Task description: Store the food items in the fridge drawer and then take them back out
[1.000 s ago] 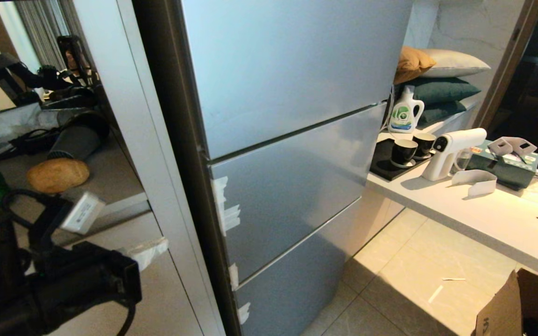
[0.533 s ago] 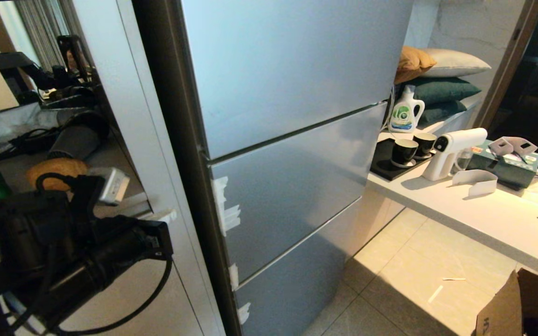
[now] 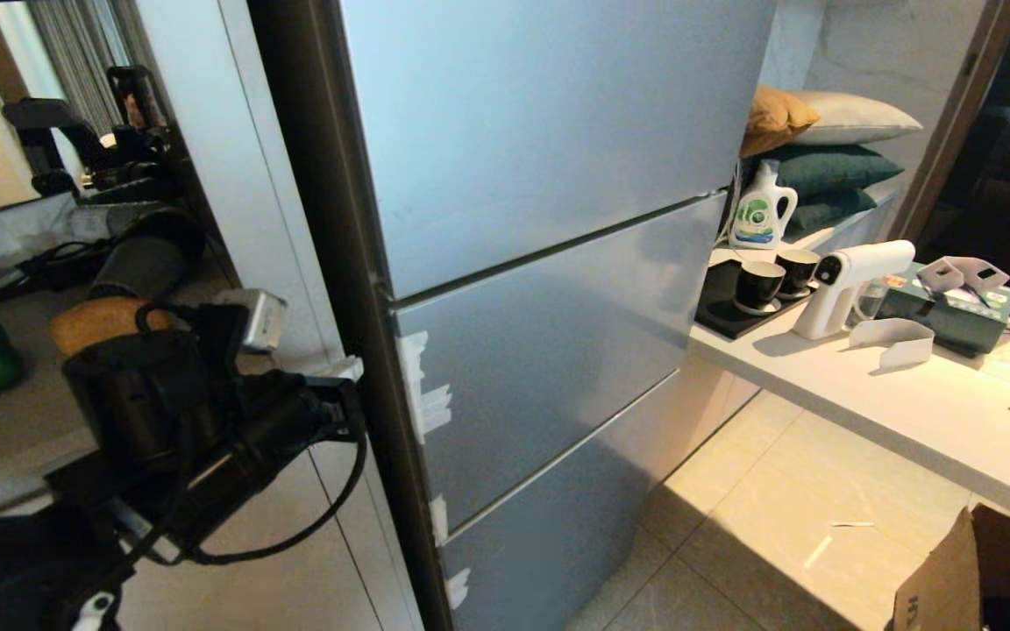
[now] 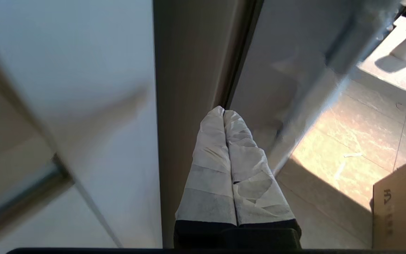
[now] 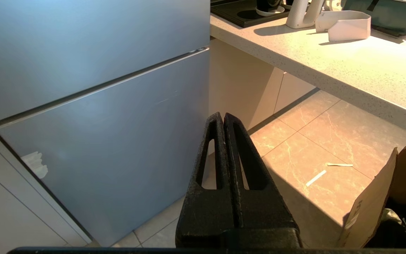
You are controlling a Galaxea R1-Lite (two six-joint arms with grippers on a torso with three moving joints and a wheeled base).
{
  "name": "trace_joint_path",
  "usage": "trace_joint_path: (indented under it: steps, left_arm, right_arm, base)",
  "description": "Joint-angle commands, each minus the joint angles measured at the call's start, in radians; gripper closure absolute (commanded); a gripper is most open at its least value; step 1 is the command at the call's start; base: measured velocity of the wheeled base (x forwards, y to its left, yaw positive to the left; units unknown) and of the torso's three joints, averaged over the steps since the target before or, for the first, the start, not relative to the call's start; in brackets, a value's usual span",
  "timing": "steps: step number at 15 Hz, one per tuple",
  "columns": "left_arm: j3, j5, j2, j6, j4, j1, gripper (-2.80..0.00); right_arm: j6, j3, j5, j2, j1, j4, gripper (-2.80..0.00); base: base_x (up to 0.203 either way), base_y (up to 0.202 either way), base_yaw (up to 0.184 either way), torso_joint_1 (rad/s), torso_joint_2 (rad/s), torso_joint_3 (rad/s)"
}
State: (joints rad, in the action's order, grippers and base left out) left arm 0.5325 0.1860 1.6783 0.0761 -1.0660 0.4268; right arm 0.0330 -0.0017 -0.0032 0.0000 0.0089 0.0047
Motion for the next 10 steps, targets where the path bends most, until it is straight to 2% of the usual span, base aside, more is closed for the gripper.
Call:
trace_joint_path:
  steps: [1, 10]
  left_arm:
    - [0.038, 0.003, 0.038, 0.001, -0.007, 0.004, 0.0]
    - [0.095, 0.036, 0.087, 0.005, -0.008, 0.036, 0.0]
  right_arm:
    - [0.001, 0.0, 0.0, 0.0, 0.0, 0.0, 0.0]
    - [0.002, 0.0, 0.0, 0.0, 0.0, 0.0, 0.0]
  base:
    - [0.0, 0.0, 0.0, 0.0, 0.0, 0.0]
    - [0.0, 0.0, 0.0, 0.0, 0.0, 0.0]
